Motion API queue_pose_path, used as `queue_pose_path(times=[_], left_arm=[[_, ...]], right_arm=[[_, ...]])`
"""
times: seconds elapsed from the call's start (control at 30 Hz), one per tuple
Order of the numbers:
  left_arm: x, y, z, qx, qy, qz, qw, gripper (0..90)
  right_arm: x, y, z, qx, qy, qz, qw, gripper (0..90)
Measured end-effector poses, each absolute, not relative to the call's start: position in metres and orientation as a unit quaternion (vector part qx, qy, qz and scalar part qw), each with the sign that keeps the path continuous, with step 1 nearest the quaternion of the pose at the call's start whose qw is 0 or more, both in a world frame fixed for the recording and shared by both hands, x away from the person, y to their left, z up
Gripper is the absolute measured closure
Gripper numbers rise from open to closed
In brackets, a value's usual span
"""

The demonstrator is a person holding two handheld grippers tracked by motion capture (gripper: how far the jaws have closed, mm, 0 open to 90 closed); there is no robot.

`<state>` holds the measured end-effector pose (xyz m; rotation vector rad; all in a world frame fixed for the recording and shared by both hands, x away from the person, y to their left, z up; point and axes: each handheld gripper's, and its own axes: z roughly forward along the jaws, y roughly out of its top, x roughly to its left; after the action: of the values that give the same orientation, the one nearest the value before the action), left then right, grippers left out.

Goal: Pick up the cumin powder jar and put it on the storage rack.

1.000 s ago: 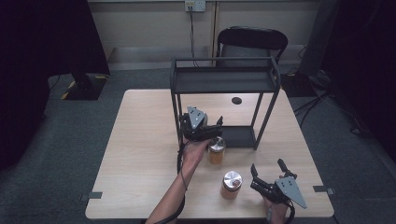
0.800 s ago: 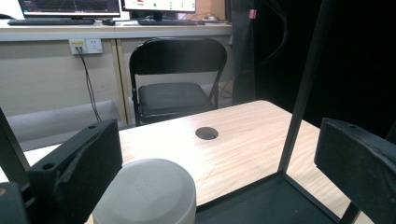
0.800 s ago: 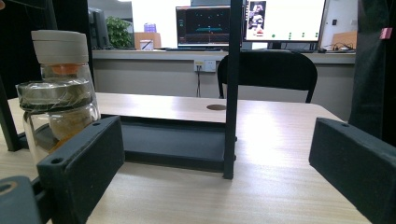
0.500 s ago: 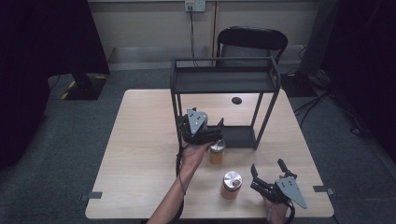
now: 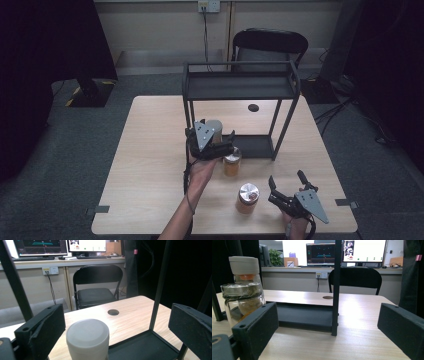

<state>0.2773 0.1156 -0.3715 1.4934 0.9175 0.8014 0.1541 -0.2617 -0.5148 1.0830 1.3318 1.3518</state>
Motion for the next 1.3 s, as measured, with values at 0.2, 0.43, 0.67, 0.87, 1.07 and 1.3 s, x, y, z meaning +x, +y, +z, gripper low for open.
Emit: queue_pose_path(times=[0.2,0.43,0.67,0.87,1.07,1.3], left_arm=[[0.263,0.121,-0.375,0.628,0.387,0.348,0.578,0.3],[0.255,0.13,-0.376,0.622,0.386,0.349,0.585,0.3],[0.244,0.137,-0.383,0.614,0.39,0.36,0.584,0.4],[0.236,0.146,-0.39,0.607,0.394,0.364,0.587,0.4],[0.229,0.156,-0.395,0.604,0.393,0.363,0.591,0.2],[0.214,0.161,-0.402,0.599,0.389,0.373,0.592,0.3]], right_arm=[[0.154,-0.261,-0.515,0.44,0.541,0.549,0.46,2.2],[0.154,-0.261,-0.515,0.441,0.541,0.549,0.46,2.2],[0.154,-0.262,-0.514,0.44,0.542,0.548,0.46,2.2],[0.154,-0.262,-0.514,0.44,0.542,0.548,0.46,2.2],[0.154,-0.262,-0.514,0.44,0.542,0.548,0.46,2.2],[0.154,-0.261,-0.514,0.441,0.542,0.548,0.461,2.2]])
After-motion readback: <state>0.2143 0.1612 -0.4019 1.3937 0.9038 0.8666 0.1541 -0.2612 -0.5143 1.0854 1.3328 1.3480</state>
